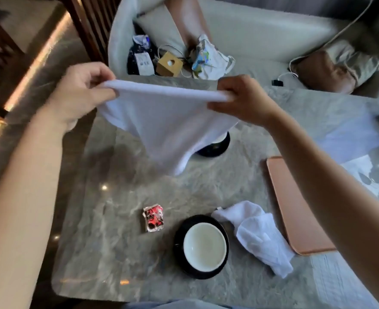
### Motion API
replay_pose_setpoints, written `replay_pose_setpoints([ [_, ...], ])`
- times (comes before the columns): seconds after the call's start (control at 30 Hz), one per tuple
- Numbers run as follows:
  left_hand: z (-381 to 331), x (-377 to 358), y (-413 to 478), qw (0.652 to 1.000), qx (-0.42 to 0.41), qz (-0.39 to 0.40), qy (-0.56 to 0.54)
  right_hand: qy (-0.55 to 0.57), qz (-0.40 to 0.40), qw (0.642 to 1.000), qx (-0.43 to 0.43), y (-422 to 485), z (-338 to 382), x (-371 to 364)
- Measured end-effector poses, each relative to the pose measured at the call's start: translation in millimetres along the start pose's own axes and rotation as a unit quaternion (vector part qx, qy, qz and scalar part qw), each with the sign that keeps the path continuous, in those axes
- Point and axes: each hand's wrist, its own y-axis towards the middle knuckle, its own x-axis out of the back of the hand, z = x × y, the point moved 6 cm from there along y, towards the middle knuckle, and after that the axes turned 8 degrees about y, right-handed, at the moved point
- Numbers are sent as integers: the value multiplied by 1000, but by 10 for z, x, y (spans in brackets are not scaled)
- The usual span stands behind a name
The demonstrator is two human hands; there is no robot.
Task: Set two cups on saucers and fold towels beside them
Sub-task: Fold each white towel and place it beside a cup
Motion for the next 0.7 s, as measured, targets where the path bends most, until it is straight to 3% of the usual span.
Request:
replay_pose_setpoints([
  [0.13,176,515,-104,997,5,-24,-72,174,-21,985,-4,286,199,-102],
  [0.27,662,556,-387,986,76,2,-149,354,43,933,-51,306,120,-523],
  [0.43,1467,70,-975,941,221,67,-246,387,150,890,-190,-96,-387,-1283],
  [0.53,1860,-222,-1370,910,318,97,-248,345,203,876,-269,-423,-728,-1664],
  [0.7,2122,-599,-1711,868,381,181,-263,321,213,850,-360,-737,-1154,-1952],
])
